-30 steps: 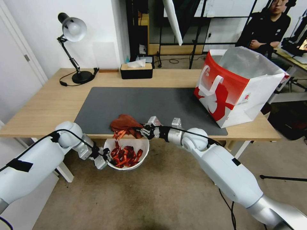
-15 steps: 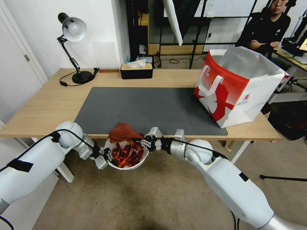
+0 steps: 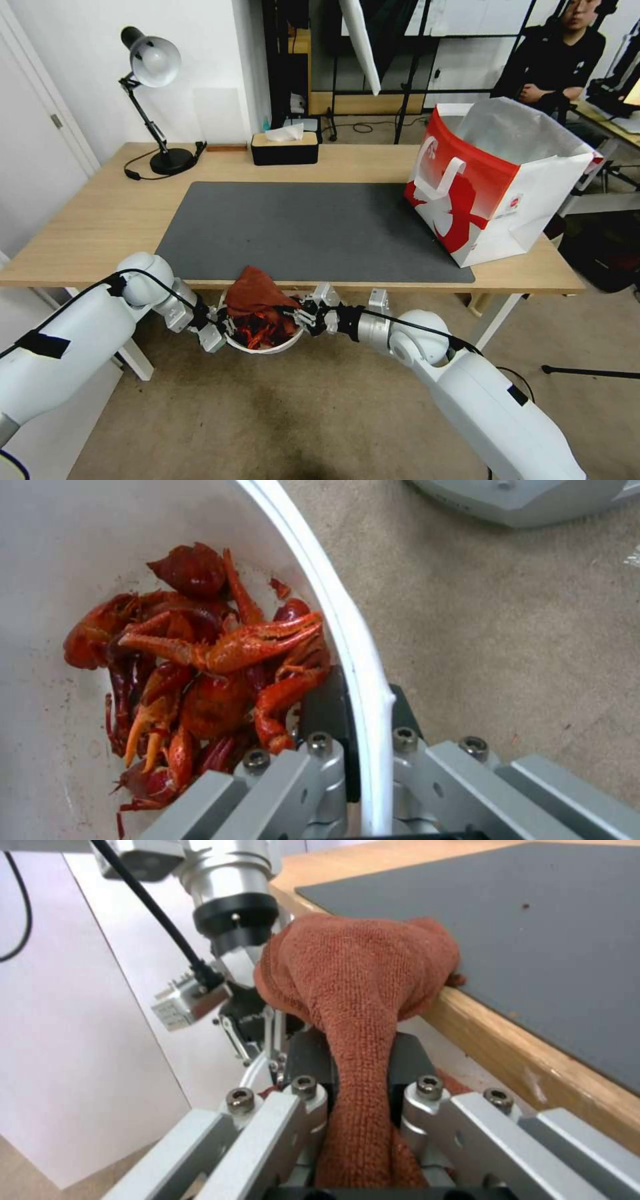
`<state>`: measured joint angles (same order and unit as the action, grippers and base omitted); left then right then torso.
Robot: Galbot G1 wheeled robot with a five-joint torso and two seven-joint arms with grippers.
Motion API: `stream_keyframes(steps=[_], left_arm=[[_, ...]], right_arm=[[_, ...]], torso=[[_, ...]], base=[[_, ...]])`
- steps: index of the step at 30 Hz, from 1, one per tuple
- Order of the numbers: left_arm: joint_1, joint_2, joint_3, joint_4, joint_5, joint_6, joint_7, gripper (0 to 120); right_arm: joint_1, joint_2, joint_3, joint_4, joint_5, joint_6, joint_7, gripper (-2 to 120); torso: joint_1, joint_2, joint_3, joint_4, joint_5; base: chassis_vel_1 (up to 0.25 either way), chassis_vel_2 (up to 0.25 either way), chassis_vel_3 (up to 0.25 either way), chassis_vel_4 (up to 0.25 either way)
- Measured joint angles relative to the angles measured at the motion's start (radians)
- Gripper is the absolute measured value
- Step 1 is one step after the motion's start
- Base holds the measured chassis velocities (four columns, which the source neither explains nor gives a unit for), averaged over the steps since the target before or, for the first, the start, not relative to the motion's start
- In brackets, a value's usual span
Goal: Sweep shrimp from table into container with towel, then put container into takeout bag.
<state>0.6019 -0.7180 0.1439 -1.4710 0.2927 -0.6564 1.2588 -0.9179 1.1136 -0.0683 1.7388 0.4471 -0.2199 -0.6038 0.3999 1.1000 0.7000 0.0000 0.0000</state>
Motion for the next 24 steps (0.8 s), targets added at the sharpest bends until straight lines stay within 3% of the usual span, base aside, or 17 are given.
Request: stream_keyframes(steps=[16, 20, 22, 23, 24], left_arm=[[0.016, 0.01, -0.01, -0.01, 0.0, 0.0, 0.0, 0], [0.03, 0.011, -0.016, -0.016, 0.002, 0.0, -0.001, 0], [0.04, 0.012, -0.018, -0.021, 0.005, 0.0, -0.001, 0], [0.04, 0.012, -0.018, -0.021, 0.005, 0.0, -0.001, 0], [0.043, 0.012, -0.019, -0.022, 0.006, 0.0, -0.001, 0]], right_arm=[[-0.001, -0.006, 0.071, 0.062, 0.093, -0.003, 0.041, 7], [0.022, 0.005, 0.105, 0.079, 0.174, -0.001, 0.123, 7], [0.046, 0.013, 0.13, 0.11, 0.221, -0.012, 0.283, 7], [0.046, 0.013, 0.13, 0.11, 0.221, -0.012, 0.283, 7], [0.051, 0.014, 0.138, 0.127, 0.234, -0.028, 0.349, 7]], torso=[[0.0, 0.0, 0.0, 0.0, 0.0001], [0.0, 0.0, 0.0, 0.0, 0.0001], [0.0, 0.0, 0.0, 0.0002, 0.0], [0.0, 0.0, 0.0, 0.0002, 0.0], [0.0, 0.0, 0.0, 0.0002, 0.0]], base=[[0.0, 0.0, 0.0, 0.0], [0.0, 0.0, 0.0, 0.0], [0.0, 0.0, 0.0, 0.0], [0.0, 0.0, 0.0, 0.0], [0.0, 0.0, 0.0, 0.0]])
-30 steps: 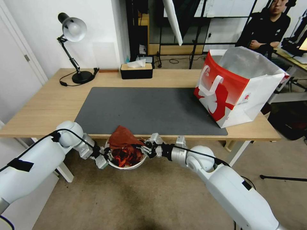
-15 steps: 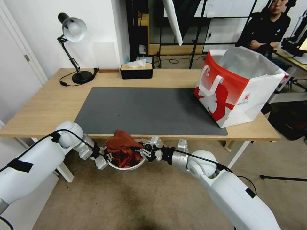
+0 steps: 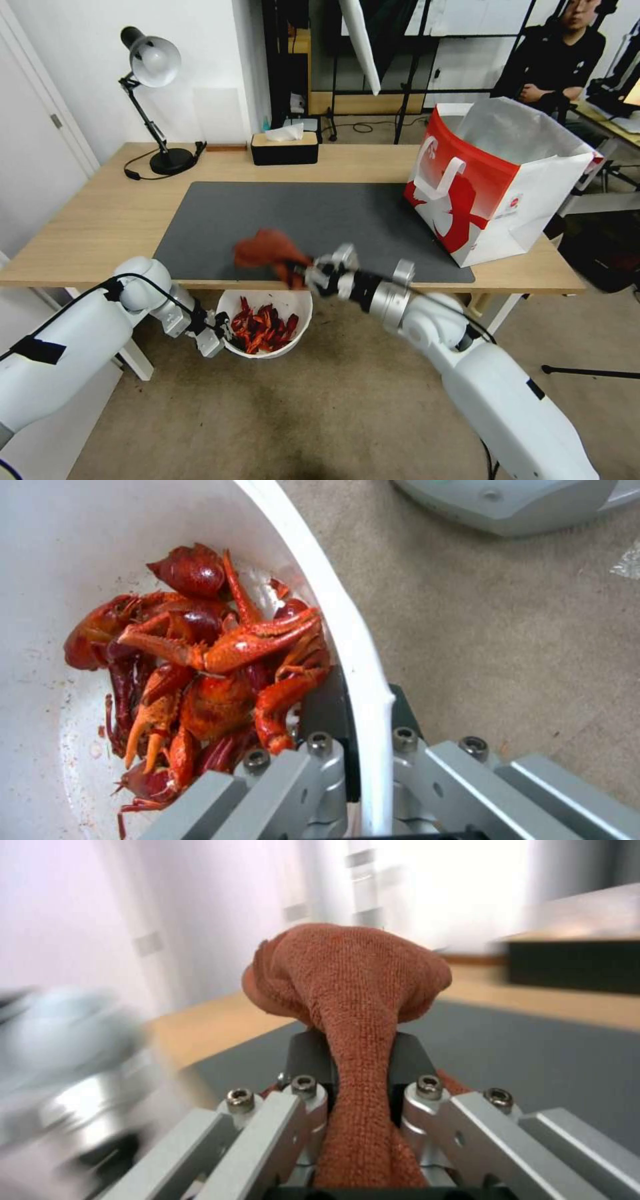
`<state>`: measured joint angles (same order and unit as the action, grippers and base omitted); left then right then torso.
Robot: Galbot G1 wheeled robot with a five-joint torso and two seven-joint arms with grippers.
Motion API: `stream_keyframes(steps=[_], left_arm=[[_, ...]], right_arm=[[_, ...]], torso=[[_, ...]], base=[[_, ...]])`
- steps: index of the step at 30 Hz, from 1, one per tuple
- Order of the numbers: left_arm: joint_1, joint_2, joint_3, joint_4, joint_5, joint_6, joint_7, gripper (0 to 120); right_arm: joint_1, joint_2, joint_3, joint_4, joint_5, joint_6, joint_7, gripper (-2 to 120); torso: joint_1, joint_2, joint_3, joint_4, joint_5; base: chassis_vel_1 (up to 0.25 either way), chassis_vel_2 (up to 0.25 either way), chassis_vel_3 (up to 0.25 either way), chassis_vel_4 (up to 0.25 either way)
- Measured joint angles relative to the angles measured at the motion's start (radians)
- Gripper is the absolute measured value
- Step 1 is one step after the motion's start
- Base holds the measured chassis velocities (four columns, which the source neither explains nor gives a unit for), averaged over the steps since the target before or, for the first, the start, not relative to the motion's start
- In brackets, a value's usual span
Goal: Sweep shrimp from table into container with towel, then put container into takeout bag.
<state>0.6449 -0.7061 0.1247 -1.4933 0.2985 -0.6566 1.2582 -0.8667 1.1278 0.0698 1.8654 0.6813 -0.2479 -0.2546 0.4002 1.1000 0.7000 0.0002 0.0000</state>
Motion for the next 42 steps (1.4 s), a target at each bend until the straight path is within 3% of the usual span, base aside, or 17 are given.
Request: stream_keyframes(steps=[2, 3, 5, 7, 10, 20, 23, 26, 40, 42], left_arm=[[0.006, -0.001, -0.002, -0.002, 0.002, 0.0, 0.0, 0], [0.006, -0.001, -0.002, -0.002, 0.002, 0.0, 0.0, 0], [0.012, -0.003, -0.003, -0.006, 0.003, 0.0, 0.0, 0], [0.013, -0.003, -0.003, -0.007, 0.004, 0.0, 0.0, 0], [0.018, -0.005, -0.004, -0.01, 0.006, -0.002, 0.0, 0], [0.019, -0.014, -0.001, -0.01, 0.009, -0.007, 0.0, 0], [0.018, -0.014, 0.0, -0.012, 0.01, -0.007, 0.0, 0], [0.018, -0.01, 0.001, -0.015, 0.01, -0.007, 0.0, 0], [0.023, 0.002, -0.002, -0.024, 0.009, -0.005, 0.001, 0], [0.024, 0.002, -0.003, -0.026, 0.009, -0.004, 0.001, 0]], right_arm=[[0.01, 0.004, 0.029, 0.046, 0.034, -0.051, 0.197, 7], [0.01, 0.004, 0.029, 0.046, 0.034, -0.051, 0.197, 7], [0.007, 0.006, 0.068, 0.086, 0.046, -0.119, 0.371, 7], [0.001, 0.006, 0.081, 0.098, 0.047, -0.142, 0.428, 7], [-0.047, -0.005, 0.141, 0.128, 0.047, -0.215, 0.633, 7], [-0.13, -0.01, 0.209, 0.108, 0.016, -0.211, 0.661, 7], [-0.134, -0.006, 0.213, 0.104, 0.018, -0.236, 0.663, 13], [-0.14, -0.002, 0.214, 0.101, 0.022, -0.26, 0.662, 27], [-0.142, 0.005, 0.198, 0.119, 0.033, -0.33, 0.725, 73], [-0.145, 0.002, 0.198, 0.128, 0.035, -0.329, 0.728, 85]], torso=[[0.0, 0.0, 0.0, -0.0001, -0.0001], [0.0, 0.0, 0.0, -0.0001, -0.0001], [0.0, 0.0, 0.0, -0.0001, 0.0], [0.0, 0.0, 0.0, 0.0, 0.0], [0.0, 0.0, 0.0, -0.0004, 0.0002], [0.0, 0.0, 0.0, -0.0002, 0.0001], [0.0, 0.0, 0.0, -0.0001, 0.0001], [0.0, 0.0, 0.0, -0.0002, 0.0], [0.0, 0.0, 0.0, -0.0001, -0.0001], [0.0, 0.0, 0.0, -0.0001, -0.0001]], base=[[0.0, 0.0, 0.0, 0.0], [0.0, 0.0, 0.0, 0.0], [0.0, 0.0, 0.0, 0.0], [0.0, 0.0, 0.0, 0.0], [0.0, 0.0, 0.0, 0.0], [0.0, 0.0, 0.0, 0.0], [0.0, 0.0, 0.0, 0.0], [0.0, 0.0, 0.0, 0.0], [0.0, 0.0, 0.0, 0.0], [0.0, 0.0, 0.0, 0.0]])
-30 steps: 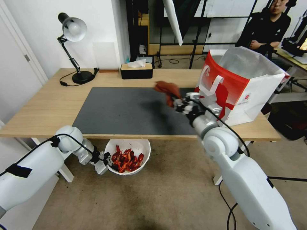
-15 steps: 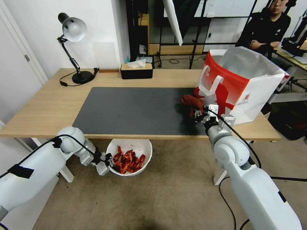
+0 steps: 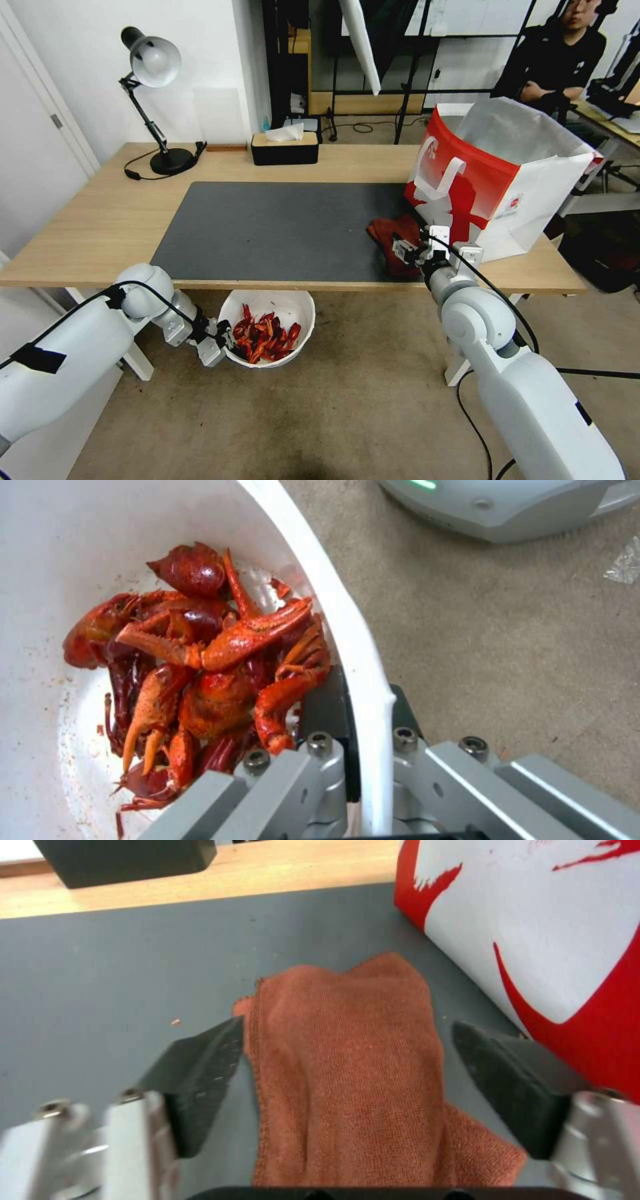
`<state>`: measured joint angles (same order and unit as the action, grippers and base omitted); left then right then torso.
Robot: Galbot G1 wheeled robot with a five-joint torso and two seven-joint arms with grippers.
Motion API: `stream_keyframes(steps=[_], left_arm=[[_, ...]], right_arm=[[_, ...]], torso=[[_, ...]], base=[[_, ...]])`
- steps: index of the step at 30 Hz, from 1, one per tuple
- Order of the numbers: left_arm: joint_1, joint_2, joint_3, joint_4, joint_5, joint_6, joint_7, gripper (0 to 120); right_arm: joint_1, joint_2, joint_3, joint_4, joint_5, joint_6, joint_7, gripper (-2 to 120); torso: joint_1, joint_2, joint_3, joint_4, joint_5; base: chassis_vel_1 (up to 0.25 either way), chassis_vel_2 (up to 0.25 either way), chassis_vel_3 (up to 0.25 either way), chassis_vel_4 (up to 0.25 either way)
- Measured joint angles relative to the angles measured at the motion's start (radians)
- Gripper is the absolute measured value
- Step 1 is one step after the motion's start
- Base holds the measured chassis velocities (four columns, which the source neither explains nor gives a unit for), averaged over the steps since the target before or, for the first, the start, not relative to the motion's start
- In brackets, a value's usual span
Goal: Sweep shrimp from table into container with towel, then put container into takeout bag.
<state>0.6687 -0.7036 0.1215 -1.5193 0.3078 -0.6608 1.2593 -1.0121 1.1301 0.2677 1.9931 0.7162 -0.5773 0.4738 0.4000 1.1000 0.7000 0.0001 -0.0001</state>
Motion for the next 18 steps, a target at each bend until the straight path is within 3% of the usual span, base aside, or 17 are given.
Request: stream_keyframes(steps=[3, 5, 9, 10, 13, 14, 17, 18], left_arm=[[0.002, 0.001, -0.001, -0.001, 0.0, 0.0, 0.0, 0], [0.008, 0.004, -0.004, -0.004, 0.0, 0.0, 0.0, 0], [0.013, 0.006, -0.006, -0.007, 0.0, 0.0, 0.0, 0], [0.02, 0.009, -0.01, -0.011, 0.0, 0.0, 0.0, 0], [0.038, 0.018, -0.017, -0.019, 0.006, -0.003, -0.003, 0], [0.038, 0.018, -0.017, -0.019, 0.006, -0.003, -0.003, 0], [0.068, 0.031, -0.028, -0.029, 0.007, -0.006, -0.009, 0], [0.068, 0.031, -0.028, -0.029, 0.007, -0.006, -0.009, 0]], right_arm=[[-0.009, -0.002, 0.0, 0.009, 0.0, 0.021, -0.01, 93], [-0.036, -0.007, 0.002, 0.031, -0.021, 0.097, -0.061, 99], [-0.059, -0.01, 0.004, 0.044, -0.049, 0.155, -0.11, 100], [-0.096, -0.016, 0.004, 0.052, -0.13, 0.249, -0.201, 100], [-0.158, -0.025, 0.007, 0.053, -0.233, 0.396, -0.33, 100], [-0.158, -0.025, 0.007, 0.053, -0.233, 0.396, -0.33, 100], [-0.248, -0.018, 0.029, 0.057, -0.303, 0.545, -0.397, 100], [-0.248, -0.018, 0.029, 0.057, -0.303, 0.545, -0.397, 100]], torso=[[0.0, 0.0, 0.0, -0.0001, 0.0001], [0.0, 0.0, 0.0, 0.0, 0.0001], [0.0, 0.0, 0.0, 0.0, 0.0], [0.0, 0.0, 0.0, -0.0001, 0.0001], [0.0, 0.0, 0.0, -0.0004, 0.0001], [0.0, 0.0, 0.0, -0.0004, 0.0001], [0.0, 0.0, 0.0, 0.0005, 0.0], [0.0, 0.0, 0.0, 0.0005, 0.0]], base=[[0.0, 0.0, 0.0, 0.0], [0.0, 0.0, 0.0, 0.0], [0.0, 0.0, 0.0, 0.0], [0.0, 0.0, 0.0, 0.0], [0.0, 0.0, 0.0, 0.0], [0.0, 0.0, 0.0, 0.0], [0.0, 0.0, 0.0, 0.0], [0.0, 0.0, 0.0, 0.0]])
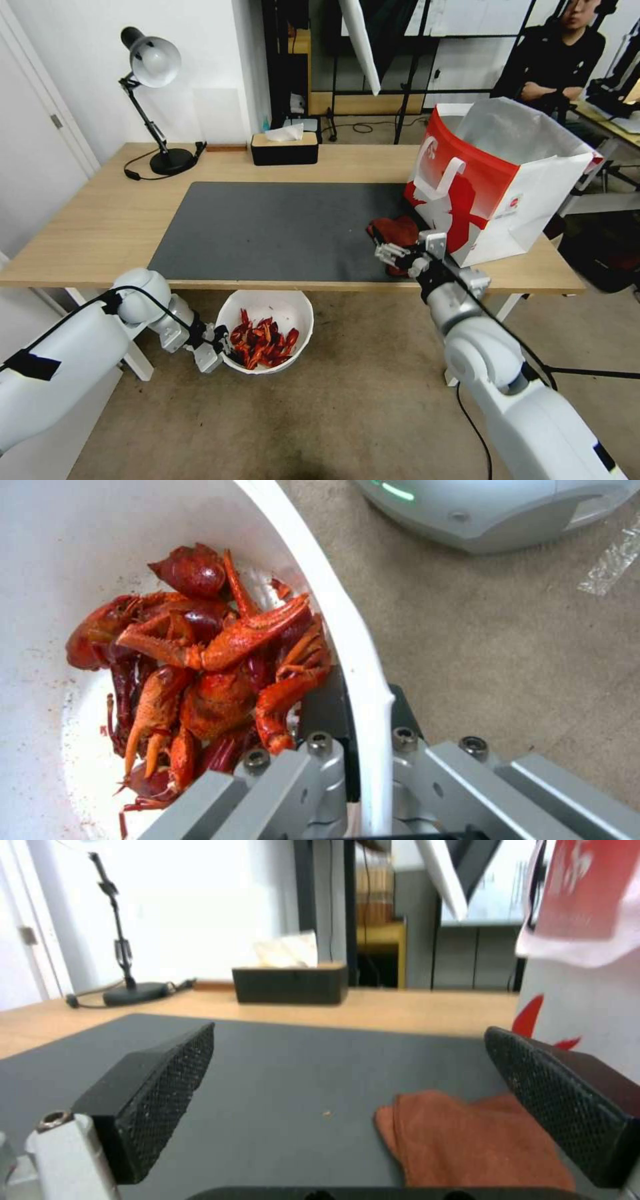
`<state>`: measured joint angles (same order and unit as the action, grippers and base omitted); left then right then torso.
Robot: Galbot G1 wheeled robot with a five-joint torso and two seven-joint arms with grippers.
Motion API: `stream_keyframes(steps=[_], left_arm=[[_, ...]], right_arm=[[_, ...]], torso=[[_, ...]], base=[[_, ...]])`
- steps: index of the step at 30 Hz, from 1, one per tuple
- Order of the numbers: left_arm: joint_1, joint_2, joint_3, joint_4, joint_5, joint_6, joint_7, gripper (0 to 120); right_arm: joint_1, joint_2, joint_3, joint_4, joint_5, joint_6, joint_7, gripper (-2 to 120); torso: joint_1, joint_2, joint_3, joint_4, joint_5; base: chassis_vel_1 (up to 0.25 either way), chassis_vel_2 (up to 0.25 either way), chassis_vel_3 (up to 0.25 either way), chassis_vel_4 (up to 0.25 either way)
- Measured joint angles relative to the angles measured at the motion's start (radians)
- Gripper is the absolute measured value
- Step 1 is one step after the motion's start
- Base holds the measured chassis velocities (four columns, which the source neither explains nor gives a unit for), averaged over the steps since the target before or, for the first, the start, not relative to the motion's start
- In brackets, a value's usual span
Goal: Sweep shrimp from table into container with towel, then put container into takeout bag.
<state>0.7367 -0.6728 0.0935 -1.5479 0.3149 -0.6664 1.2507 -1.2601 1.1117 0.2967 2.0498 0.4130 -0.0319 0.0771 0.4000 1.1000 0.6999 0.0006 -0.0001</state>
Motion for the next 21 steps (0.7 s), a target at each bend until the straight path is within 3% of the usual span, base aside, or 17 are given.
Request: stream_keyframes(steps=[4, 8, 18, 21], left_arm=[[0.016, 0.01, -0.007, -0.007, 0.0, -0.003, -0.002, 0], [0.038, 0.023, -0.012, -0.032, 0.0, -0.01, -0.002, 0], [0.111, 0.05, -0.018, -0.136, 0.02, -0.038, -0.016, 0], [0.124, 0.059, -0.019, -0.198, 0.03, -0.065, -0.027, 0]], right_arm=[[-0.116, 0.022, 0.038, 0.006, -0.055, 0.113, -0.053, 100], [-0.216, 0.054, 0.069, 0.007, -0.071, 0.197, -0.106, 100], [-0.355, 0.068, 0.099, 0.02, -0.083, 0.263, -0.144, 100], [-0.407, 0.074, 0.11, 0.024, -0.094, 0.289, -0.148, 100]], torso=[[0.0, 0.0, 0.0, -0.0011, 0.0001], [0.0, 0.0, 0.0, -0.0005, 0.0001], [0.0, 0.0, 0.0, -0.0004, 0.0], [0.0, 0.0, 0.0, -0.0007, 0.0]], base=[[0.0, 0.0, 0.0, 0.0], [0.0, 0.0, 0.0, 0.0], [0.0, 0.0, 0.0, 0.0], [0.0, 0.0, 0.0, 0.0]])
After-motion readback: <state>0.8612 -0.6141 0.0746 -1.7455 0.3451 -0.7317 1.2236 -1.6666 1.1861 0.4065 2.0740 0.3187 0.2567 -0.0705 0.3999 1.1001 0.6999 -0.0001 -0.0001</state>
